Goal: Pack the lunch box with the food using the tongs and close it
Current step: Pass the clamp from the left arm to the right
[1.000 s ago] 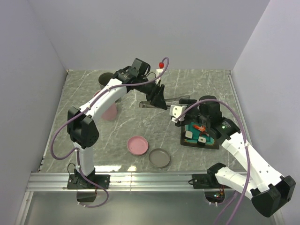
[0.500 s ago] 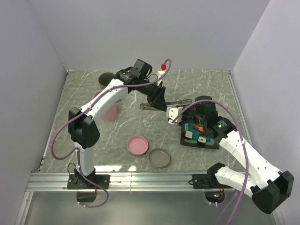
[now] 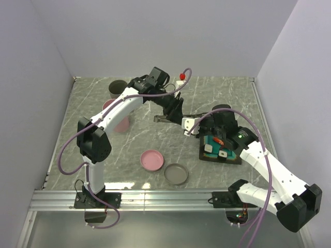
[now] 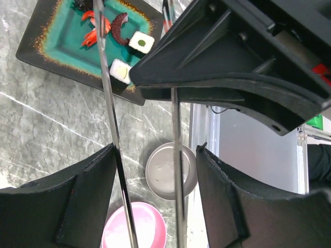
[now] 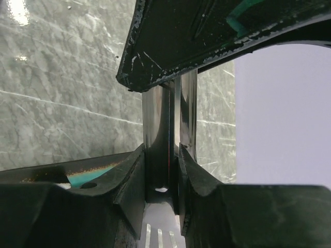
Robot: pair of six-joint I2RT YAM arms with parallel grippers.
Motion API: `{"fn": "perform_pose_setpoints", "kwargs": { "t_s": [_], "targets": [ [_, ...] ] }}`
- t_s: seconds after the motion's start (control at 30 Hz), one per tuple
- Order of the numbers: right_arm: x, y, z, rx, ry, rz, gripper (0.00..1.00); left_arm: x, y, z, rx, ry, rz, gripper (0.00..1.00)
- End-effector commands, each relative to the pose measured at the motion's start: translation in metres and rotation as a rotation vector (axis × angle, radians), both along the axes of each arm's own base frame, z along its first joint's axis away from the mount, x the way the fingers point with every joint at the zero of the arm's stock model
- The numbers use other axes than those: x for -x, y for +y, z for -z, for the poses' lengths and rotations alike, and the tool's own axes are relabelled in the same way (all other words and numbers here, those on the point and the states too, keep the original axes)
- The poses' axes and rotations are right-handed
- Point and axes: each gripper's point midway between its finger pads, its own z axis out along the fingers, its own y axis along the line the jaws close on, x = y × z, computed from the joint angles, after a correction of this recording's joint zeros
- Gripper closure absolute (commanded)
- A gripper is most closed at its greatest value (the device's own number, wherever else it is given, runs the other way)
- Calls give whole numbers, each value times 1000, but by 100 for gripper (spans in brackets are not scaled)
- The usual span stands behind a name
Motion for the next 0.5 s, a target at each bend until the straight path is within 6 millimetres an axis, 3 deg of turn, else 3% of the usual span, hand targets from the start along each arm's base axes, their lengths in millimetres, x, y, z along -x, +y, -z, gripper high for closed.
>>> {"fn": "perform_pose_setpoints", "kwargs": {
  "t_s": [0.0,0.47],
  "targets": [
    [-6,4,-20,-22,-34,8,99,16,-5,-19,60,-24,68,33],
    [-10,6,-23,-25,-14,21,100,23,-5,-10,31,-45,92,30]
  ]
}}
